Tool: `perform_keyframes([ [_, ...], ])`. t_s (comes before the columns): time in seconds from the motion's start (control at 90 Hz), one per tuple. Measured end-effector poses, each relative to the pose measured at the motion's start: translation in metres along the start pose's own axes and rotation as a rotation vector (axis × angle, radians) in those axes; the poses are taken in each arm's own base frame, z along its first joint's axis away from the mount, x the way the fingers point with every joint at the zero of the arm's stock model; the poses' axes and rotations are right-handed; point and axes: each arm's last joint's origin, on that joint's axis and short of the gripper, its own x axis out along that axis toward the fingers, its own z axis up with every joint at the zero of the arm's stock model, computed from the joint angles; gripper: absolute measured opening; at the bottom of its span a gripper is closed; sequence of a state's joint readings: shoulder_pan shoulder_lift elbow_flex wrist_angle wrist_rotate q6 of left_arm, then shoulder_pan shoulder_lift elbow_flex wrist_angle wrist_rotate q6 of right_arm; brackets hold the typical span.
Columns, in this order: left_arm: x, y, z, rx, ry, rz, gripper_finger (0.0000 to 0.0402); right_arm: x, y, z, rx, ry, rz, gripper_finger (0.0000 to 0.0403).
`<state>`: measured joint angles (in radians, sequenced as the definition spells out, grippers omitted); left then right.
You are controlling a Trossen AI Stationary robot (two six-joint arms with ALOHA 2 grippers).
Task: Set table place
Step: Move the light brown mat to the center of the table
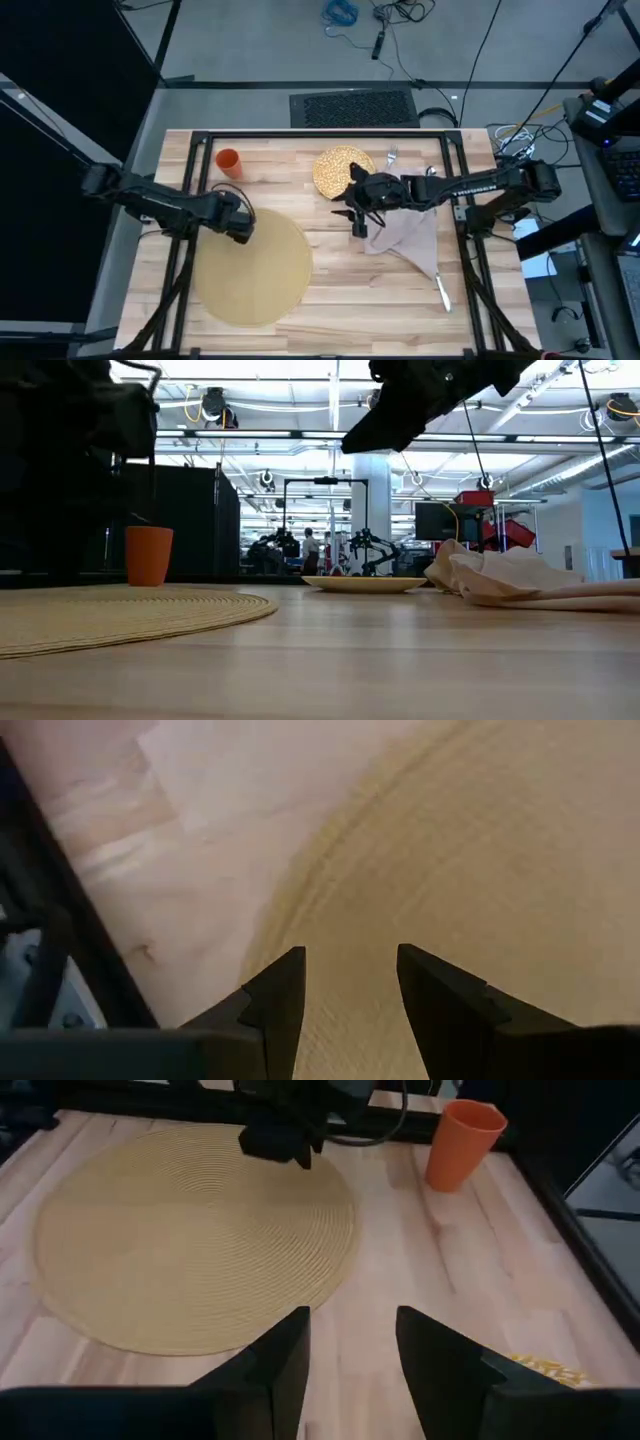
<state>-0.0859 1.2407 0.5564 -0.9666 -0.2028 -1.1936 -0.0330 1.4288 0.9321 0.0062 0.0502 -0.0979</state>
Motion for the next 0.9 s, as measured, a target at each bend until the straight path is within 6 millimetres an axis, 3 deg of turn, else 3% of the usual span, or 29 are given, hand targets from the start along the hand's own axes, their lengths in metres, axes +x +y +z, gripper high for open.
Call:
perform_keyframes([
  [0.278,0.012,-0.009,0.013,0.04,0.003,-0.019,0.0145,0.0,-0.004,0.002,0.007,-0.023,-0.013,0.0137],
  [0.567,0.019,-0.031,0.028,0.074,-0.019,-0.216,0.0144,0.0,-0.004,0.001,0.006,-0.017,-0.012,0.0137],
  [0.9,0.015,-0.055,0.032,0.076,-0.081,-0.443,0.0112,-0.002,-0.004,0.001,0.009,-0.005,-0.011,0.0137],
])
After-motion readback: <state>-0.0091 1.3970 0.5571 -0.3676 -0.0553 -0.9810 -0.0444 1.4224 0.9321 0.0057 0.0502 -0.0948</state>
